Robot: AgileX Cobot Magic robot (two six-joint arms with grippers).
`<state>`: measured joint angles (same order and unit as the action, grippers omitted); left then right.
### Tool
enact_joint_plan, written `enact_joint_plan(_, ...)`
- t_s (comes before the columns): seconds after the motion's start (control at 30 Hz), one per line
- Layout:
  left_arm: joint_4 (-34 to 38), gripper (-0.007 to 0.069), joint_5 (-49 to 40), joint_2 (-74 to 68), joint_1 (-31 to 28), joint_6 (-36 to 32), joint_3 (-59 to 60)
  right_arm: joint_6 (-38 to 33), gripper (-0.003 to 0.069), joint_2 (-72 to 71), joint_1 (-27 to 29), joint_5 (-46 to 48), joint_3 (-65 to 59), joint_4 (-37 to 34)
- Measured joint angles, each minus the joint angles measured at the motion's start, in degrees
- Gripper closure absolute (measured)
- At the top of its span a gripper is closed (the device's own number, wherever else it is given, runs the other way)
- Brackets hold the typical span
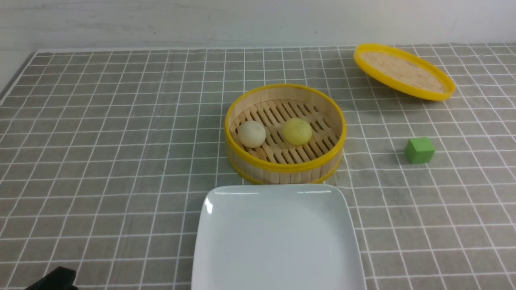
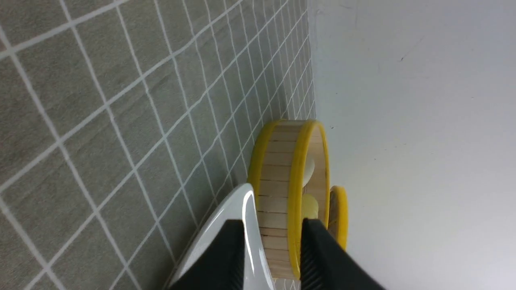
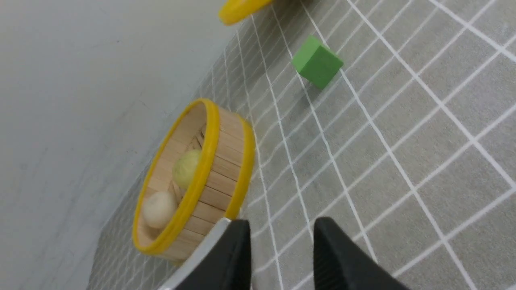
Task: Put the steamed buns into the plate on the grey tablecloth.
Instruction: 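Reach into the bamboo steamer and grasp a bun with the left gripper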
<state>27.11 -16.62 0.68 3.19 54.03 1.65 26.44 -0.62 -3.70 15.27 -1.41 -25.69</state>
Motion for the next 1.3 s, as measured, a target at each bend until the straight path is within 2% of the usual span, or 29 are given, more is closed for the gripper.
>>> enact_joint_plan(0.13, -0.11, 0.0477, 0.57, 0.0, 0.0, -4.93, -2.83, -1.02, 0.0445, 0.0, 0.0, -1.98, 2.82, -0.51)
enact_joint_plan(0.17, -0.13, 0.0531, 0.43, 0.0, 0.0, -9.4, -6.57, -3.58, 0.0494, 0.62, 0.0, -2.43, 6.93, 0.74)
enact_joint_plan(0.2, -0.2, 0.0543, 0.33, 0.0, 0.0, -9.95, -7.62, -3.58, 0.0501, 0.62, 0.0, -2.43, 7.46, 0.74)
enact_joint_plan(0.27, -0.5, 0.0601, -1.71, -1.71, 0.0, -16.63, -13.7, -7.74, 0.0593, 4.26, 0.0, -1.15, 14.21, 4.29)
enact_joint_plan(0.33, -0.77, 0.0622, -6.86, -5.71, 0.0, -21.03, -18.85, -9.99, 0.065, 8.78, 0.0, 1.87, 18.73, 7.48)
enact_joint_plan(0.4, -0.96, 0.0622, -14.29, -11.23, 0.0, -24.26, -22.69, -11.93, 0.067, 14.37, 0.0, 7.3, 23.91, 10.87)
enact_joint_plan(0.43, -1.08, 0.0622, -20.18, -15.39, 0.0, -25.97, -24.71, -12.44, 0.0669, 19.18, 0.0, 12.75, 26.54, 13.12)
enact_joint_plan(0.47, -1.08, 0.0622, -21.2, -16.1, 0.0, -26.26, -25.0, -12.53, 0.0668, 19.18, 0.0, 13.58, 26.94, 13.12)
enact_joint_plan(0.5, -1.42, 0.0622, -29.55, -22.56, 0.0, -28.98, -27.13, -12.66, 0.0661, 25.55, 0.0, 20.19, 29.51, 14.75)
enact_joint_plan(0.53, -1.75, 0.0622, -33.31, -26.09, 0.0, -30.82, -28.08, -12.72, 0.0657, 29.07, 0.0, 23.96, 30.61, 14.88)
enact_joint_plan(0.63, -2.46, 0.0622, -39.95, -36.31, 0.0, -38.24, -31.78, -14.12, 0.064, 39.47, 0.0, 31.85, 32.19, 13.47)
enact_joint_plan(0.73, -2.6, 0.0622, -42.81, -43.78, 0.0, -43.87, -36.93, -17.27, 0.0621, 45.17, 0.0, 33.63, 32.44, 10.45)
enact_joint_plan(0.83, -2.34, 0.062, -44.77, -52.5, 0.0, -49.55, -44.54, -26.44, 0.0585, 51.17, 0.0, 34.33, 32.64, 2.94)
enact_joint_plan(0.87, -2.34, 0.062, -44.77, -53.01, 0.0, -49.83, -45.03, -27.8, 0.0579, 51.46, 0.0, 34.35, 32.75, 2.38)
enact_joint_plan(0.93, -1.7, 0.0606, -44.86, -59.4, 0.09, -52.5, -50.97, -36.29, 0.0536, 54.95, 0.0, 35.3, 33.65, -4.69)
enact_joint_plan(1.0, -1.64, 0.0597, -44.86, -62.16, 0.82, -53.18, -53.43, -39.93, 0.052, 56.32, 0.0, 36.05, 34.18, -7.5)
enact_joint_plan(1.03, -1.7, 0.0579, -44.46, -66.16, 2.51, -53.47, -56.88, -44.16, 0.0495, 57.99, -0.05, 36.87, 35.1, -10.68)
enact_joint_plan(1.13, -1.76, 0.055, -43.49, -70.62, 5.81, -53.54, -60.53, -46.69, 0.0473, 59.36, -0.05, 37.47, 36.17, -12.37)
enact_joint_plan(1.2, -2.32, 0.0504, -41.69, -76.35, 10.88, -54.04, -65.32, -48.42, 0.0457, 60.55, -0.05, 38.16, 37.38, -12.63)
enact_joint_plan(1.3, -3.61, 0.0437, -39.99, -83.91, 15.39, -54.04, -72.72, -48.72, 0.0449, 62.12, -0.83, 38.86, 39.77, -12.5)
